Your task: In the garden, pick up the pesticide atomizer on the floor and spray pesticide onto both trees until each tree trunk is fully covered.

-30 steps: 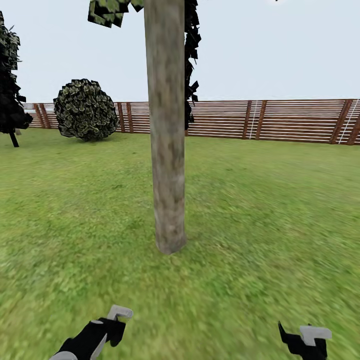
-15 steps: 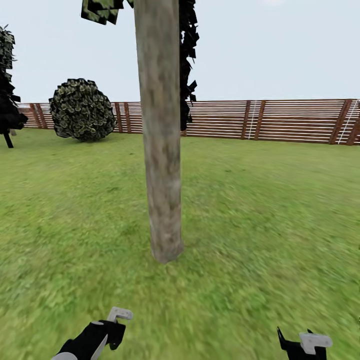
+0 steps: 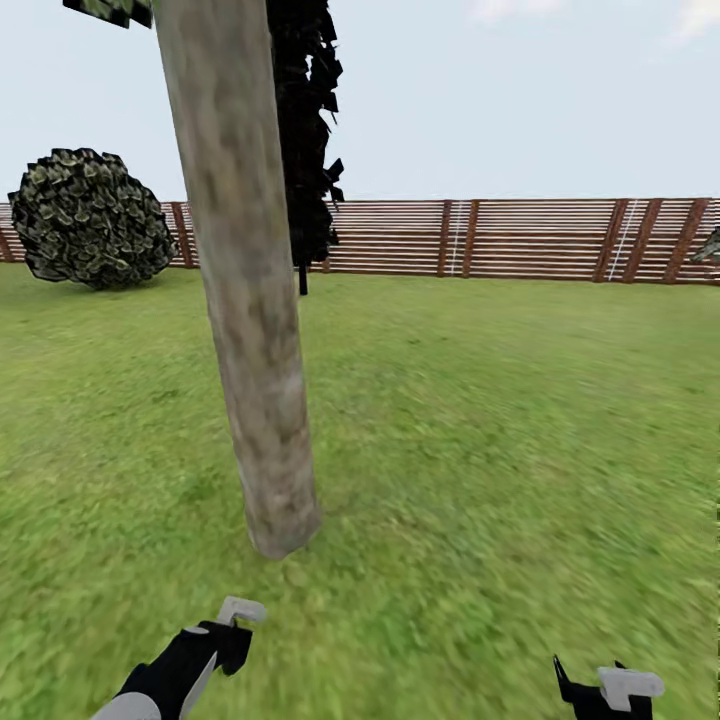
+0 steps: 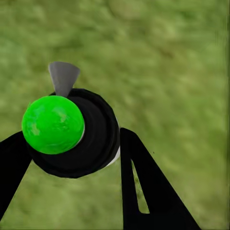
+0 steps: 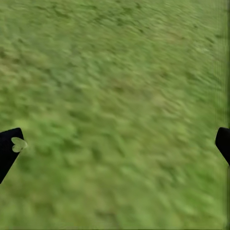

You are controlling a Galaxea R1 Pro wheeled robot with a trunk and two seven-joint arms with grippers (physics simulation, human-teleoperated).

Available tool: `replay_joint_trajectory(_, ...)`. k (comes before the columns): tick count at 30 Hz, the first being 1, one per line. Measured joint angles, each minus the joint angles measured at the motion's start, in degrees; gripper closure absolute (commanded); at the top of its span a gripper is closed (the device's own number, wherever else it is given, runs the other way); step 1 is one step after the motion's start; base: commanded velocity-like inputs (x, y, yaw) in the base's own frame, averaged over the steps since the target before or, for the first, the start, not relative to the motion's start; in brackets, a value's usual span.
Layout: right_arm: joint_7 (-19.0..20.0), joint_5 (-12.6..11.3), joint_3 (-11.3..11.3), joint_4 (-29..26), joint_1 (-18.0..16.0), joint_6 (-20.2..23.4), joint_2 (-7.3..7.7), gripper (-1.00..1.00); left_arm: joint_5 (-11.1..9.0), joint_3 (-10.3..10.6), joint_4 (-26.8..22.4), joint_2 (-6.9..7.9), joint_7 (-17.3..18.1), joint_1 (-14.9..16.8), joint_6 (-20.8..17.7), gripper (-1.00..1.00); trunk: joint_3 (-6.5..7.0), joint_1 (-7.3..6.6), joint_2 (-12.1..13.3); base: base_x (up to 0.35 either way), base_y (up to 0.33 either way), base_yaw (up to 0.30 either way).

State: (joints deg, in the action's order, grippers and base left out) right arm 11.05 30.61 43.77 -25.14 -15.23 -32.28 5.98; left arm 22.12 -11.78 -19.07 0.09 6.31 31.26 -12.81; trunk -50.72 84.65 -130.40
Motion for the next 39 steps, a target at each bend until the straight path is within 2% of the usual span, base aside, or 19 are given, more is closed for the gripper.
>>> replay_joint_trajectory(7, 0.0, 0.0, 0.0, 0.0, 0.0, 0.0, 0.00, -1.00, 0.0, 0.0, 0.0, 0.08, -0.1, -0.1, 0.1, 1.00, -0.49, 0.00, 0.0, 0.328, 0.042, -0.195)
replay_joint_trajectory(17, 0.0, 0.0, 0.0, 0.0, 0.0, 0.0, 0.08, -1.00, 0.0, -0.2, -1.1, 0.53, -0.3, -0.2, 0.1, 1.00, -1.21, 0.00, 0.0, 0.032, 0.013, -0.154)
replay_joint_trajectory(18, 0.0, 0.0, 0.0, 0.0, 0.0, 0.0, 0.08, -1.00, 0.0, -0.3, -1.1, 0.70, -0.3, -0.1, 0.2, 1.00, -1.24, 0.00, 0.0, 0.000, 0.000, -0.023)
replay_joint_trajectory(20, 0.1, 0.0, 0.0, 0.0, 0.0, 0.0, 0.08, -1.00, 0.1, -2.5, -1.3, 0.97, -0.2, -0.1, 0.0, 1.00, -1.26, 0.00, 0.0, 0.000, 0.000, -0.010)
replay_joint_trajectory(24, 0.1, 0.0, 0.0, 0.0, 0.0, 0.0, 0.08, -1.00, 0.2, -3.3, -1.4, 0.29, -0.1, -0.3, 0.0, 1.00, -1.30, 0.00, 0.0, -0.035, 0.000, -0.003)
replay_joint_trajectory(29, 0.0, 0.0, 0.0, 0.0, 0.0, 0.0, 0.17, -1.00, 0.0, -3.6, -1.5, -0.18, -0.2, 0.0, 0.2, 1.00, -1.67, 0.00, 0.0, -0.281, 0.000, 0.000)
replay_joint_trajectory(34, 0.0, 0.0, 0.0, 0.0, 0.0, 0.0, 0.17, -1.00, -0.1, -3.5, -2.9, -2.04, -0.2, 1.2, -0.2, 1.00, -2.11, 0.00, 0.0, -0.123, 0.000, 0.000)
replay_joint_trajectory(36, 0.0, 0.0, 0.0, 0.0, 0.0, 0.0, 0.17, -1.00, 0.0, -3.5, -5.4, -2.35, -0.2, 1.8, -2.5, 1.00, -2.22, 0.00, 0.0, -0.011, 0.000, 0.000)
replay_joint_trajectory(39, 0.0, 0.0, 0.0, -0.1, 0.0, 0.0, 0.17, -1.00, 0.4, -3.8, -14.7, -1.31, 0.4, 2.3, -11.5, 1.00, -2.26, 0.00, 0.0, -0.002, 0.000, 0.000)
